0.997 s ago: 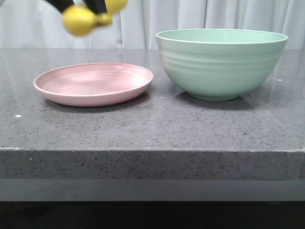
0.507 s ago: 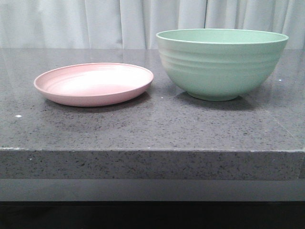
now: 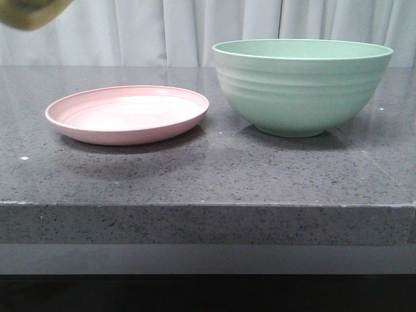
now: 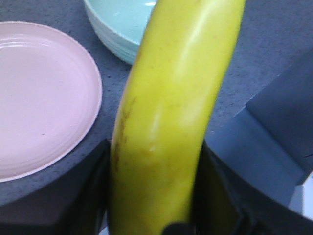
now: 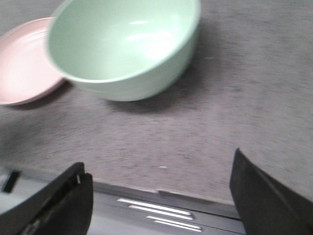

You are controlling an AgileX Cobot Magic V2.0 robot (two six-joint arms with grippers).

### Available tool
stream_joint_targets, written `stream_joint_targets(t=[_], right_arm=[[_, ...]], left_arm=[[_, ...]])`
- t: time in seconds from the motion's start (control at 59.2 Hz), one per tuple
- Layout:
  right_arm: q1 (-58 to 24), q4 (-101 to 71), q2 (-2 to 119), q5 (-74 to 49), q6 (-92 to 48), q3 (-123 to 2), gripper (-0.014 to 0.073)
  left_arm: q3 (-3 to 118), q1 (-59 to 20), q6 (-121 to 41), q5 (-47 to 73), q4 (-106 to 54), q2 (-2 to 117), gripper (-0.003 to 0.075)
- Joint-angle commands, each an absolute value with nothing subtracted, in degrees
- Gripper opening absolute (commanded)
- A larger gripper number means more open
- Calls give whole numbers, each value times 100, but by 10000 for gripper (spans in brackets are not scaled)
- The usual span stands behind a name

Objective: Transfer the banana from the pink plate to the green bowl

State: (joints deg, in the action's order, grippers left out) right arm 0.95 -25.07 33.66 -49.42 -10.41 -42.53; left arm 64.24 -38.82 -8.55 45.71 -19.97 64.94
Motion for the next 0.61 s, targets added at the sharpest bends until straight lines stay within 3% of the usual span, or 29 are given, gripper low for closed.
stream_joint_targets(t=[0.0,0.287,0.591], right_arm=[[91,-3517,3701,-4932,-1832,-4668,591],[91,-6153,4574,-5476,-3718,-4950,591],[91,-8827,5431,-6201,-5894,-4950,591]], left_arm=[[6592,-3884,-1547,4106,-3084,6350,241],[6578,-3059,-3358,4557,-5287,6350,241],[6578,-3010,-3562,4557,-5537,6350,241]])
